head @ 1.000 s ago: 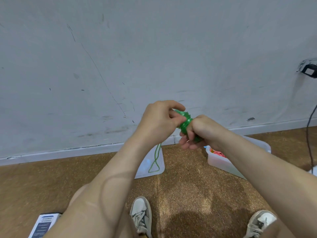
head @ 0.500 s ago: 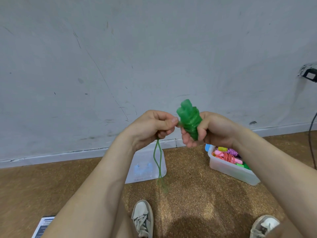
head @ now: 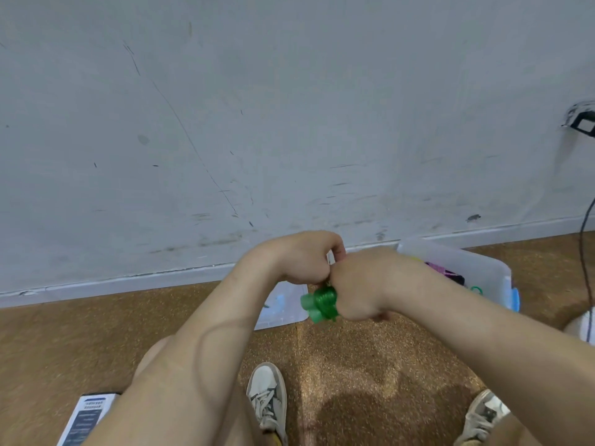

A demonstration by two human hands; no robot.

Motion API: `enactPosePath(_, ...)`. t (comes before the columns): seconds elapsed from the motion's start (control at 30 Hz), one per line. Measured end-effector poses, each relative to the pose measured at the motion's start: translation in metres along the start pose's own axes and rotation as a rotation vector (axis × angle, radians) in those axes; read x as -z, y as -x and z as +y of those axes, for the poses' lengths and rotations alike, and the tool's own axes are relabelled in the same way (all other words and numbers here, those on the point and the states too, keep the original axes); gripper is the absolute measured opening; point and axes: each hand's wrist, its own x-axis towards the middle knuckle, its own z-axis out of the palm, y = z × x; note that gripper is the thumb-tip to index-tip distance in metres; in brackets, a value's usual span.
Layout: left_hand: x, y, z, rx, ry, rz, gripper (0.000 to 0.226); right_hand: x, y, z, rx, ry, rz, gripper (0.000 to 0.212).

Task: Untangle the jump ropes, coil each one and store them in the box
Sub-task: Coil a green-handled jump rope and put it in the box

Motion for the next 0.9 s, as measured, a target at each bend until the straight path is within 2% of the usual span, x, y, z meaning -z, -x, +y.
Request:
enactPosePath(0.17,0.004,0.0,0.002,-0.074,-0.075,0.265,0.02,-0.001,-0.015,0.02,-0.068,-0.555,-0.137,0.013)
enactPosePath(0.33,0.003,0.0,0.005,-0.143,-0.241,0.436,0.012,-0.002,-0.023,0.024,-0.112,-0.782,-0.064,0.012)
enactPosePath(0.5,0.002,0.002,0.006,-0.217,-0.317,0.523,0.029,-0.005,-0.029,0.03,-0.184,-0.967,0.044,0.014)
enactPosePath(0.6,0.002,0.005,0.011,-0.221,-0.123,0.571,0.026,-0.006,-0.031,0.041,-0.229,-1.14,0.114,0.018)
enactPosePath(0.73,0.008,0.003,0.006,-0.104,0.353,0.622,0.004,-0.002,-0.03,0.05,-0.202,-1.444,0.172,0.024)
enactPosePath(0.8,0.01,0.003,0.002,-0.099,0.587,0.583,0.003,0.001,-0.027,0.049,-0.157,-1.538,0.195,0.027)
enactPosePath(0.9,0.011,0.005,0.001,-0.07,0.755,0.579,0.008,0.003,-0.026,0.049,-0.09,-1.629,0.233,0.031)
